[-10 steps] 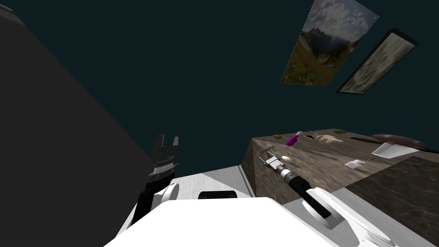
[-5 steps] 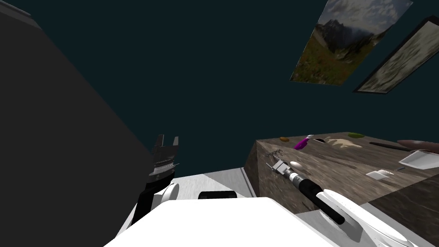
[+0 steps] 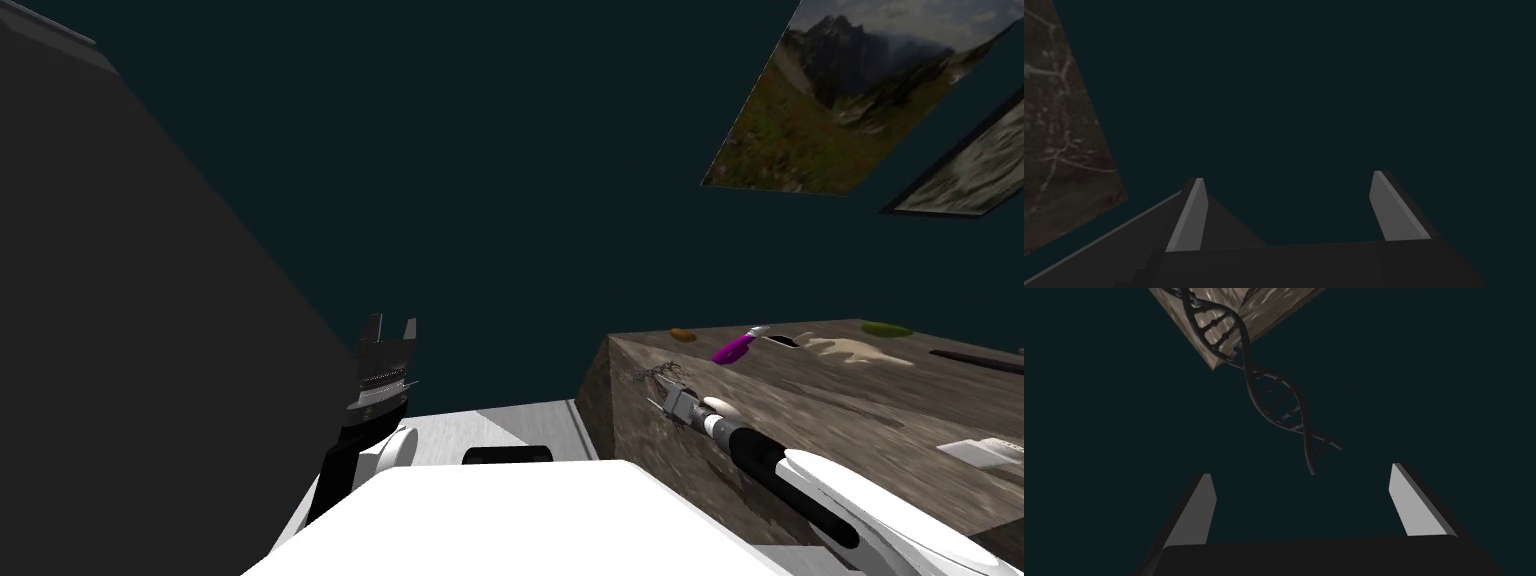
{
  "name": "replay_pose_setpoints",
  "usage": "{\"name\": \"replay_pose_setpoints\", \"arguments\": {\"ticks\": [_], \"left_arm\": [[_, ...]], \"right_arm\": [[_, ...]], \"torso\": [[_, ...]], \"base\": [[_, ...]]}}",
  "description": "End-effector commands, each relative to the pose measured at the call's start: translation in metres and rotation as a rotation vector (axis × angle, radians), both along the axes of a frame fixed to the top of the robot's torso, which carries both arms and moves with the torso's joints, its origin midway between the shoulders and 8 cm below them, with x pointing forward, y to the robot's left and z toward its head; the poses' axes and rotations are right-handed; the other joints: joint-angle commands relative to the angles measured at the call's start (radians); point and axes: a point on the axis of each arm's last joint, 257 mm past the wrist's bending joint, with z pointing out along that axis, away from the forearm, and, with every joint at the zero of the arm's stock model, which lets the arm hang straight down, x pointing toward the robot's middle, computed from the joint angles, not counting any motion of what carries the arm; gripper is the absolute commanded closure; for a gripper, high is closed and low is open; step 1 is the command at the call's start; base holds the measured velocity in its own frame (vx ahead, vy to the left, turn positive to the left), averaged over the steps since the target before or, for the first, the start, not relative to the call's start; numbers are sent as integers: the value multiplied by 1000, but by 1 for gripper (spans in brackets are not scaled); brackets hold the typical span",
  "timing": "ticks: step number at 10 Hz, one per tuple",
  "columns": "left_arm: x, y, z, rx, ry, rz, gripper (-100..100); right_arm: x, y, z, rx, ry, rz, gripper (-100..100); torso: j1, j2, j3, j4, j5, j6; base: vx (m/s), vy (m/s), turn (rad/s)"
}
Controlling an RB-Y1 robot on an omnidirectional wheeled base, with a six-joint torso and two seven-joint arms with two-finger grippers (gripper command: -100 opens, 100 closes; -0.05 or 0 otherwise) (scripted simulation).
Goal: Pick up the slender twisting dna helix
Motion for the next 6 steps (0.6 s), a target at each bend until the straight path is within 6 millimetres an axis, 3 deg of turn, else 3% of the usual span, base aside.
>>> {"name": "replay_pose_setpoints", "arguments": {"ticks": [1,6], "left_arm": [[0,0,0,0,0,0,0],[0,0,0,0,0,0,0]], "right_arm": [[-11,-21,-4,-79,59,8,-100],[-46,-79,-10,-263,210,25,-100]], "torso": [[0,0,0,0,0,0],[-1,0,0,0,0,0]], "base": [[118,-11,56],[105,-29,47]]}}
